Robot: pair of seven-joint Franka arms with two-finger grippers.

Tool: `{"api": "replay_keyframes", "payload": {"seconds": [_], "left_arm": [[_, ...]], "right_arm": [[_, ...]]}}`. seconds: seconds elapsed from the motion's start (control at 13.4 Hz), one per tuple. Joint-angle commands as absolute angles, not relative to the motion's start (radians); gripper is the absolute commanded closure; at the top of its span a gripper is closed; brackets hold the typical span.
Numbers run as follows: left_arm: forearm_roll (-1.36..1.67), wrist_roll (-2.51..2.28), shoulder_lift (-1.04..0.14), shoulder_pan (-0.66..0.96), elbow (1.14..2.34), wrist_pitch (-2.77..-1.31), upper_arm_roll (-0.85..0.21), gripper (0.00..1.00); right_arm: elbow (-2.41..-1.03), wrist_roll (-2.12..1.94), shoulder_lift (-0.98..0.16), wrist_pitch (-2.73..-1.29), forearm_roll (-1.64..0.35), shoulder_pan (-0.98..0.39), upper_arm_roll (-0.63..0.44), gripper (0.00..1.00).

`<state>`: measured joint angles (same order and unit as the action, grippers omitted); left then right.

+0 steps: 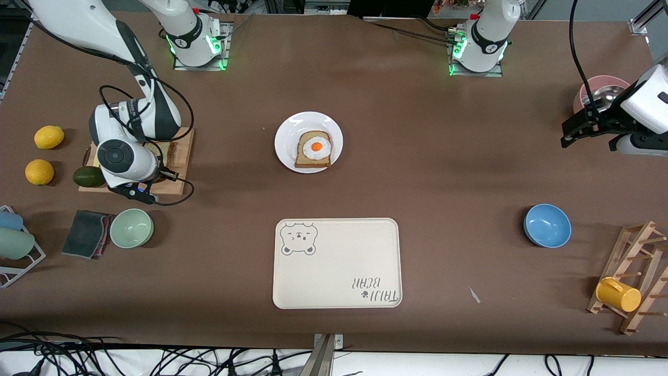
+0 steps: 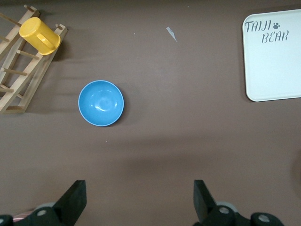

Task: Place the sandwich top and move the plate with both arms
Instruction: 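Grasp the bread slice with the right gripper and lift it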

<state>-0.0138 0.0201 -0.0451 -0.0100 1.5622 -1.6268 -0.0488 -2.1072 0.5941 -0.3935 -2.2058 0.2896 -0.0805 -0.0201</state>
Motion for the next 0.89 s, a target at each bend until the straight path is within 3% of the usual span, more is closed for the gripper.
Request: {"api": "replay_keyframes", "payload": {"seconds": [0.0,0.22,0.3,0.45,0.52,0.6,0.82], "left_arm": [[0.012,0.012,-0.046,-0.006,1.551,-1.62,-0.049,0.0],[0.011,0.012,-0.044,-0.008,1.548,-1.62,-0.055,0.0],[0.012,0.012,-0.044,-0.008,1.548,-1.62,-0.055,0.0],[0.014,0.011,-0.051,-0.008,1.549,-1.621,-0.055,0.0],[0.014,0.011,-0.051,-0.008,1.549,-1.621,-0.055,0.0],[0.014,0.011,-0.051,-0.009,1.549,-1.621,-0.055,0.0],[0.014,0.011,-0.051,-0.009,1.548,-1.621,-0.054,0.0]], "right_arm": [[-2.122,0.62,-0.397,-2.224,0.316,-0.075,-0.02,0.46],[-2.122,0.621,-0.413,-2.224,0.316,-0.072,-0.021,0.57],[-2.121,0.621,-0.417,-2.224,0.316,-0.069,-0.021,0.65],[-2.118,0.621,-0.419,-2.224,0.314,-0.066,-0.021,0.9],[-2.118,0.621,-0.425,-2.224,0.316,-0.066,-0.021,0.95],[-2.114,0.621,-0.426,-2.22,0.314,-0.066,-0.021,1.0],[-2.105,0.62,-0.42,-2.212,0.314,-0.066,-0.021,1.0]]}}
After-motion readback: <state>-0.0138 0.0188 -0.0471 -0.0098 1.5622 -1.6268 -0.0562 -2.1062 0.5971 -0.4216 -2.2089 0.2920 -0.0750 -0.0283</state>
